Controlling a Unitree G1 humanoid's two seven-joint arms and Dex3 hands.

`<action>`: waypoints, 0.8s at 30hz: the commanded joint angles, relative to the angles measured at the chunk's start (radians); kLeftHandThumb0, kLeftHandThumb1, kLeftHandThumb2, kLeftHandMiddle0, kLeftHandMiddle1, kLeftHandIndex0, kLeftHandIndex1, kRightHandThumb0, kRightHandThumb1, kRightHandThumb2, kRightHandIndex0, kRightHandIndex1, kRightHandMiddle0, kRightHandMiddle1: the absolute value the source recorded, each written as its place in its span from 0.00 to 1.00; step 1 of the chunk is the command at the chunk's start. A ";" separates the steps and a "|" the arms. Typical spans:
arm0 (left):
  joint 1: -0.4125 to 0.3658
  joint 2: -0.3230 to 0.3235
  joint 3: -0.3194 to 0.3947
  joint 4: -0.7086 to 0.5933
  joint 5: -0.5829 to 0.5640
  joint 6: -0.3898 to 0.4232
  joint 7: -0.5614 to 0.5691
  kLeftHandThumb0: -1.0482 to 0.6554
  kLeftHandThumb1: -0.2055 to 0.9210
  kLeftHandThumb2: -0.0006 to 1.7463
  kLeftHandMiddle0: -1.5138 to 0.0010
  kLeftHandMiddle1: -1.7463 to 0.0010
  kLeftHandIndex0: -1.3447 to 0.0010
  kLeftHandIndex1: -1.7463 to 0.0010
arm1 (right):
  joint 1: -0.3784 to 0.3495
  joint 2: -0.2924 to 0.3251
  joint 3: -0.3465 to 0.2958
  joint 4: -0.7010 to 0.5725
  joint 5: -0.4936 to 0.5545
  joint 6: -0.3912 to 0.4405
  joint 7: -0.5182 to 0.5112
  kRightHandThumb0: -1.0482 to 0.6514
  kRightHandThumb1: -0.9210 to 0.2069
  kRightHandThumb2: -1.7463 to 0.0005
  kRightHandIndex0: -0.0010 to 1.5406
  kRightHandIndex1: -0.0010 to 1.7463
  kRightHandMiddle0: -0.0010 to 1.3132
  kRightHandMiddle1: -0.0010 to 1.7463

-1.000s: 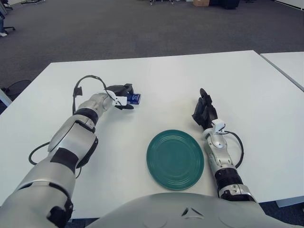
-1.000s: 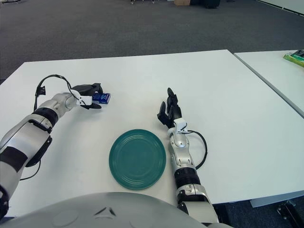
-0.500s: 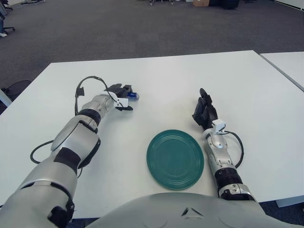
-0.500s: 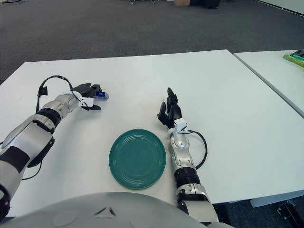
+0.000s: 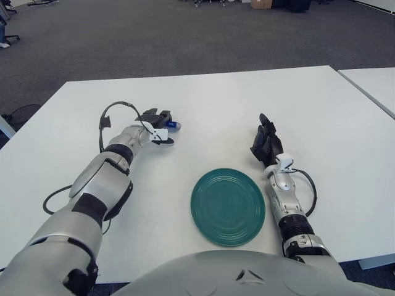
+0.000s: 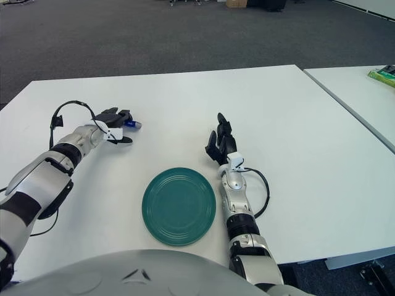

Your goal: Put the gum into the plate.

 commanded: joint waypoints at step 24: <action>0.162 -0.086 -0.001 0.048 -0.004 0.088 0.162 0.34 0.69 0.53 0.51 0.03 0.67 0.01 | 0.102 0.001 -0.051 0.167 0.044 0.108 0.017 0.10 0.00 0.50 0.05 0.01 0.00 0.15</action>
